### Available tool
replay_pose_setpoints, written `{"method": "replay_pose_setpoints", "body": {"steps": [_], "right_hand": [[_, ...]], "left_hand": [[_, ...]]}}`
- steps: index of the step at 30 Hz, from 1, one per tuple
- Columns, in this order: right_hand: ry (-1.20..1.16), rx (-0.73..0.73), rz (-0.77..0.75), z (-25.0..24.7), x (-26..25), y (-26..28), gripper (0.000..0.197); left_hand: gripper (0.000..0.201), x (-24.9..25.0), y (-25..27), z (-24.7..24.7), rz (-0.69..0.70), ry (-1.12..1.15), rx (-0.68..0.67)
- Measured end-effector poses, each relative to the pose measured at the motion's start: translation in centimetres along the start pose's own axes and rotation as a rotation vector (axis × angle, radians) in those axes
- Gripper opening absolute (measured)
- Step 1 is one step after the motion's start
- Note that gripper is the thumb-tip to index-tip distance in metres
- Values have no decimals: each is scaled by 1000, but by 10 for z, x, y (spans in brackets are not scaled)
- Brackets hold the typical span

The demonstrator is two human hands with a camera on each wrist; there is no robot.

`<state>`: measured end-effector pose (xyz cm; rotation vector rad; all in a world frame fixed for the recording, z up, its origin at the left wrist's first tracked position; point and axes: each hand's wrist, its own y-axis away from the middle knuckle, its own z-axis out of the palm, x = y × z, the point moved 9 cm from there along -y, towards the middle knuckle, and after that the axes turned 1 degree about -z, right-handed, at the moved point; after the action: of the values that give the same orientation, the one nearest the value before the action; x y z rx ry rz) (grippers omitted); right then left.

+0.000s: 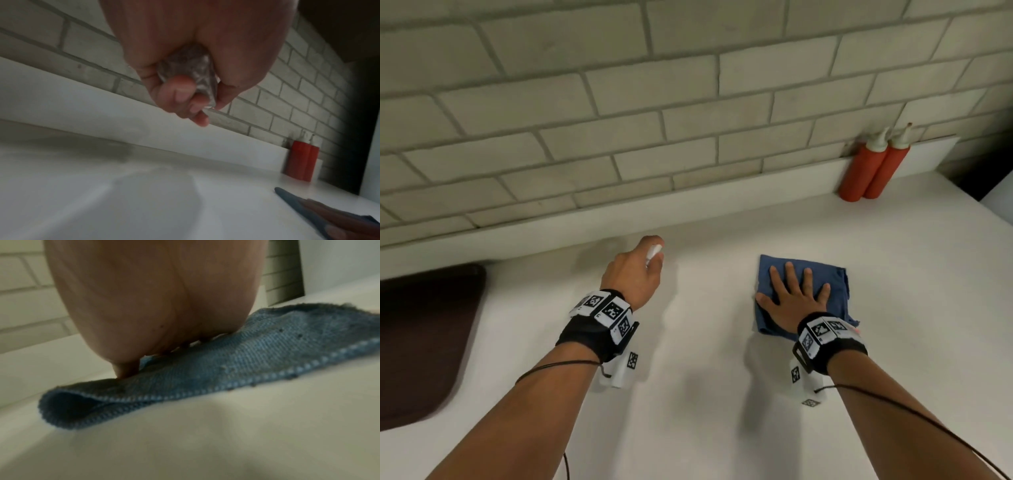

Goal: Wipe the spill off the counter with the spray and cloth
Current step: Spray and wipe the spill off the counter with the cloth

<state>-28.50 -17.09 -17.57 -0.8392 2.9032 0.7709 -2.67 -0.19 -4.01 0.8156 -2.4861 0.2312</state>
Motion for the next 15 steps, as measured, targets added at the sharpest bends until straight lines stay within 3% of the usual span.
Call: {"method": "replay_pose_setpoints", "body": {"steps": [9,15], "right_hand": [[89,10,-237,7,-167,-38,74],[213,-32,-643,75,-301,38,77]], "left_hand": [[27,-98,-20,-61,-157,-19,21],[35,-164,12,-96,-225,32,27]]}}
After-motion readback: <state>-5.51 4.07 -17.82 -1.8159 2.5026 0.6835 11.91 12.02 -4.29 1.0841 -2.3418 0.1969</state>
